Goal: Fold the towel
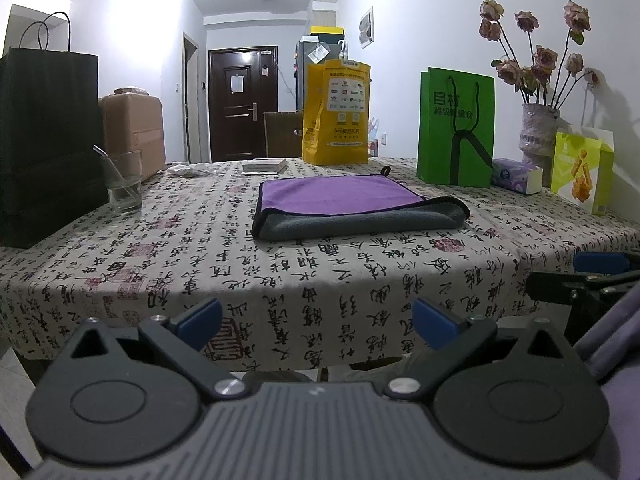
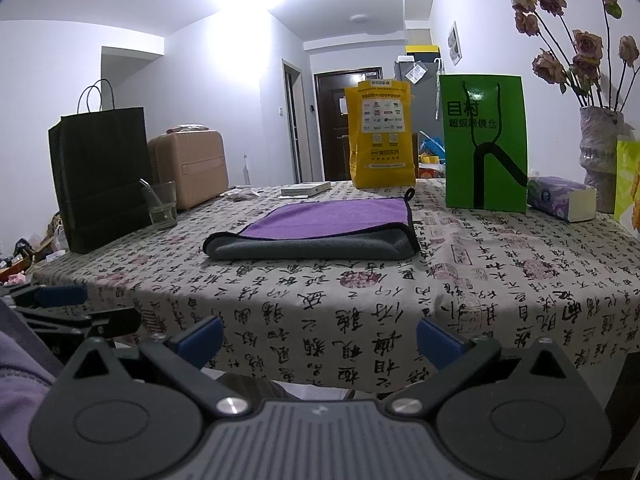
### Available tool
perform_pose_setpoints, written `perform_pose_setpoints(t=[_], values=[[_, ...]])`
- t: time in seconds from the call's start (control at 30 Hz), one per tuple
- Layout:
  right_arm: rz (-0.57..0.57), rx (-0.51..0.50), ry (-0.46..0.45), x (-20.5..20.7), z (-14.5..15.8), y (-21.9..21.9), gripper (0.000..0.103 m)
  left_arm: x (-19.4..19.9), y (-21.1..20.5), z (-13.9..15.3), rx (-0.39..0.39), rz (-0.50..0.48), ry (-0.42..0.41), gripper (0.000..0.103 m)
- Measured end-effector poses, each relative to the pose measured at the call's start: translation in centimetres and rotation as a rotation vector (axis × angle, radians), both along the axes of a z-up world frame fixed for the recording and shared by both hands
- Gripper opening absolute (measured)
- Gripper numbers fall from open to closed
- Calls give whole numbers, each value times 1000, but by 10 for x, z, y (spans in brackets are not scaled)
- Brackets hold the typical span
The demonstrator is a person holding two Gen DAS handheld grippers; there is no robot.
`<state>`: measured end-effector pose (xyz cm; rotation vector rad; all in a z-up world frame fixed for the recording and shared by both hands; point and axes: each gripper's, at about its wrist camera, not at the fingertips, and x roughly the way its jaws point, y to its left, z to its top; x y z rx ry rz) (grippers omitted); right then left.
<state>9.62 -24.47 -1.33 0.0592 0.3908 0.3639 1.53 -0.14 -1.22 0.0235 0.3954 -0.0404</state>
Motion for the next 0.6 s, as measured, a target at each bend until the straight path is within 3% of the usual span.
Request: perform_pose_setpoints(t=[0.37, 0.6], values=[[-16, 6, 1, 5, -2, -3, 103, 12, 2, -4, 4, -25, 26, 103], [-12, 29, -4, 12, -6, -5, 103, 22, 6, -8, 17, -3, 2, 103]])
